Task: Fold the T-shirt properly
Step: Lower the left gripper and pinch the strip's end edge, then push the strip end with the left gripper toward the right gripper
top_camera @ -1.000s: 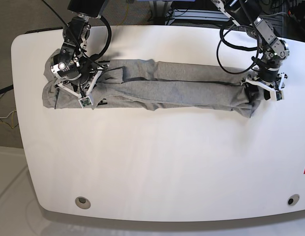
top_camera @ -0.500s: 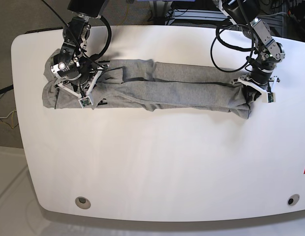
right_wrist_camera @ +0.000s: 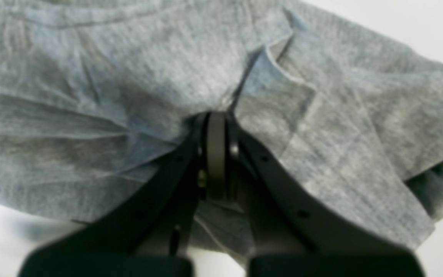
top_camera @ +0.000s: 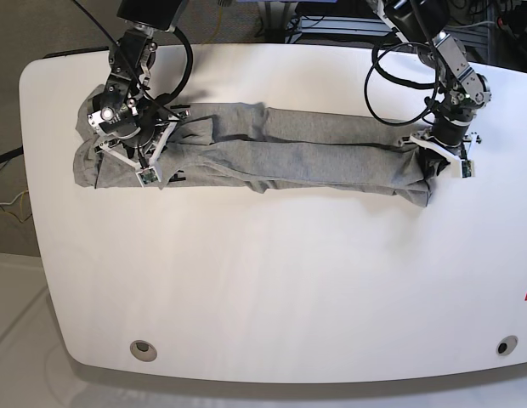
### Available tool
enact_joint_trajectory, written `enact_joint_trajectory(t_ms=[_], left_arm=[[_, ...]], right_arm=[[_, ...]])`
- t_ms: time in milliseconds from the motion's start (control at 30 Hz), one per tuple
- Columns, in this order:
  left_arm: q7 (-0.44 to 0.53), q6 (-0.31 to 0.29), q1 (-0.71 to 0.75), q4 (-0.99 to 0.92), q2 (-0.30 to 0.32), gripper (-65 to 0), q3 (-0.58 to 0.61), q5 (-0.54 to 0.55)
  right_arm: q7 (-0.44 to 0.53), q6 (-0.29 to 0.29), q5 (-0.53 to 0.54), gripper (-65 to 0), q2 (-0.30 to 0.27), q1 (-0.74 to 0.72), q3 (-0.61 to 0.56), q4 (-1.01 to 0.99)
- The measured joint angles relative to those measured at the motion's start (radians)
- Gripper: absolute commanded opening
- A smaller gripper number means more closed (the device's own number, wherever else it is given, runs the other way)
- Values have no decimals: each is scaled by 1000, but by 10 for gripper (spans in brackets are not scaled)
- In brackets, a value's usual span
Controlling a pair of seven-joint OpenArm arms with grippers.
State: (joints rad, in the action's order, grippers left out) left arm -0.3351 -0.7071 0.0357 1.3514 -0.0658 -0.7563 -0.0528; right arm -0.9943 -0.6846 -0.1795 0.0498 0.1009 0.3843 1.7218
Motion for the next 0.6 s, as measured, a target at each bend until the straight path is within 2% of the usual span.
enact_joint_trajectory(t_ms=[467, 600], left_arm=[[-274, 5, -16, 254, 3, -632, 8, -61], [-336, 9, -31, 329, 4, -632, 60, -59]], right_arm=[[0, 0, 0, -650, 0, 0, 0, 0], [0, 0, 0, -650, 0, 0, 0, 0]])
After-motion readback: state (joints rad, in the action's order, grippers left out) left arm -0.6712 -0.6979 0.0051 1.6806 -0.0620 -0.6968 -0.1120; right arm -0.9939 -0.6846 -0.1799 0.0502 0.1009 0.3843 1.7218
